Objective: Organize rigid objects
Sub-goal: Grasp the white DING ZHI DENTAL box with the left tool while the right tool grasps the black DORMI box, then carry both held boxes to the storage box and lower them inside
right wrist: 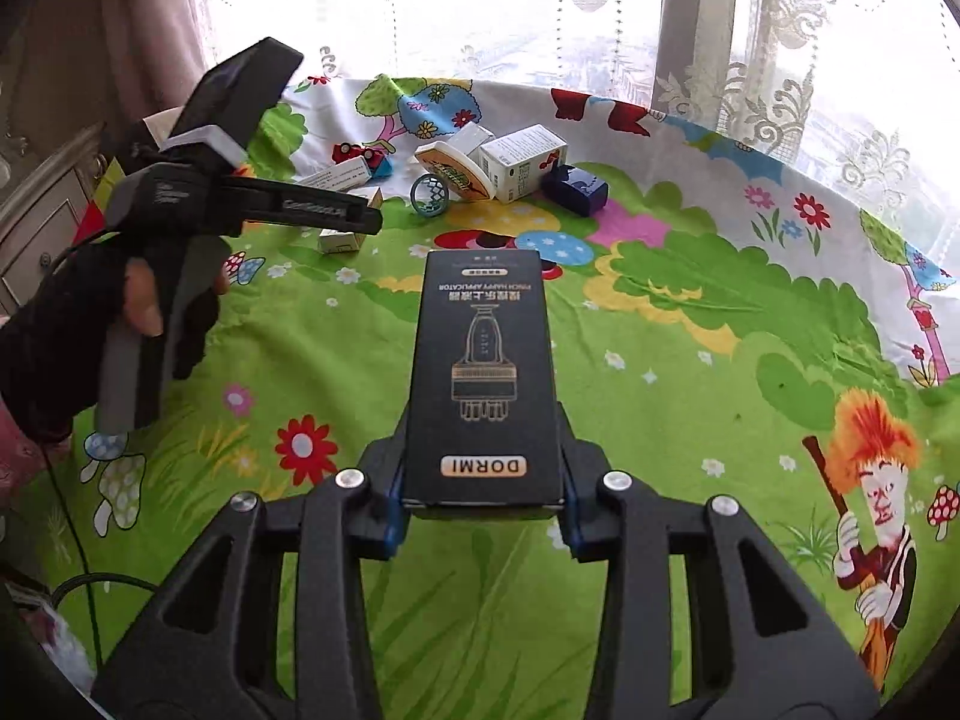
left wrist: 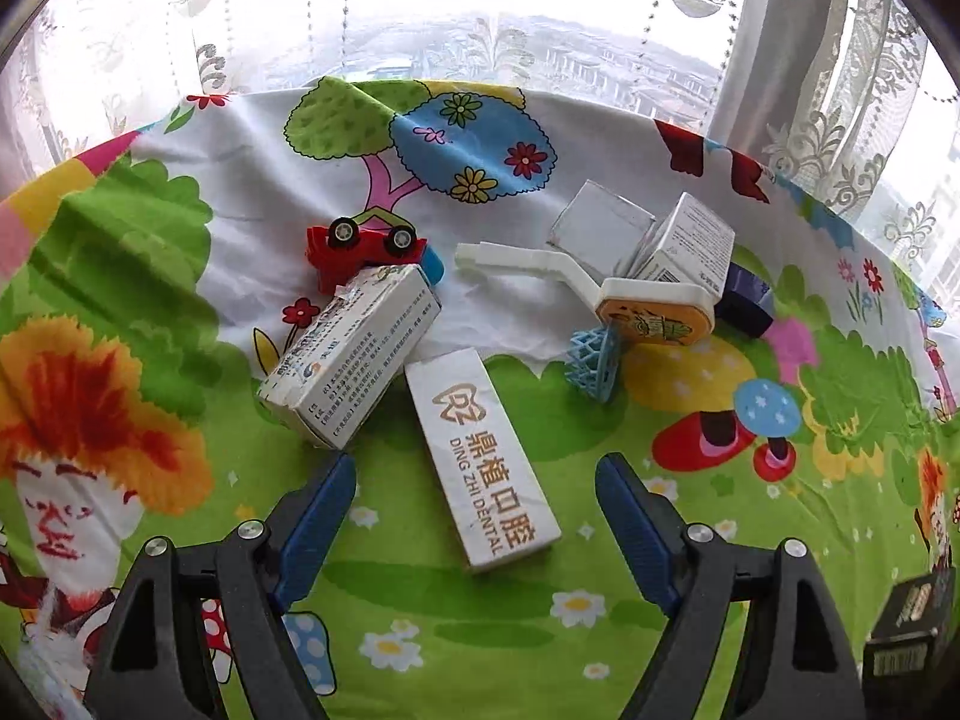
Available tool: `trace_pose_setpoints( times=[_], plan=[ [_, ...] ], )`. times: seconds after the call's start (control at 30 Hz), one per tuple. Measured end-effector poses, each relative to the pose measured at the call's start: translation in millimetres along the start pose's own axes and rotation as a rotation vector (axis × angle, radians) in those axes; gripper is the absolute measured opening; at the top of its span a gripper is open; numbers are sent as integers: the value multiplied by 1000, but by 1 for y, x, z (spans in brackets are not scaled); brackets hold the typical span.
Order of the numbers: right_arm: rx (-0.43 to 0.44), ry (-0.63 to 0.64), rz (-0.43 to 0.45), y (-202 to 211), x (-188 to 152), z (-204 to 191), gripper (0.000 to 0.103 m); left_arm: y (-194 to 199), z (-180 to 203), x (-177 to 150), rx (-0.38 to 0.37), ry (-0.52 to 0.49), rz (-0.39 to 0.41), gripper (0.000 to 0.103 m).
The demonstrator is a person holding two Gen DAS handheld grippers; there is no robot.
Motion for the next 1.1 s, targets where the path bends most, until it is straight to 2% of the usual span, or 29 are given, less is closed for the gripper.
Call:
trace_pose_setpoints(
  times=[0.03,0.07,0.1,0.13,0.2,0.23,0.3,0.37,0.47,0.63,0.87,1.1],
  plan=[
    [-7,-9,10,6,0,3,43,-7,1,1,19,-5,-8,83],
    [-9,-17,18,10,-1,3,43,-12,3,-1,25,-8,-21,78],
    [-8,-26,24,19,-5,1,43,-7,5,-2,22,-13,3,65],
    [-7,-36,29,29,-9,-1,43,1,10,-8,9,-22,3,32],
    [-1,-55,46,46,-15,-6,43,20,27,-35,-148,-6,-46,32],
    [2,-62,54,53,-18,-9,43,35,32,-51,-192,-9,-43,32],
    [-1,-65,62,65,-26,-17,43,66,35,-84,-206,-62,-13,32],
    [2,-65,62,74,-37,-25,43,94,32,-118,-250,-66,5,32],
    [11,-67,46,82,-53,-41,43,128,19,-156,-237,-91,24,32],
    [-1,-30,28,99,-77,-69,43,170,-5,-198,-198,-118,41,32],
    [-37,-11,17,119,-97,-90,43,198,-22,-239,-194,-112,54,32],
    [-46,28,25,147,-110,-119,43,227,-25,-263,-184,-144,85,32]
  ],
)
Point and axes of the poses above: each gripper's, at about its wrist camera, not at the fingertips, and y roughly against the way its jaws point, z to its right, x to its top, the point moved 9 cm from there along -y, roughly the way its jaws point, and after that the axes turned 10 degrees about -x, right-handed, at the moved point
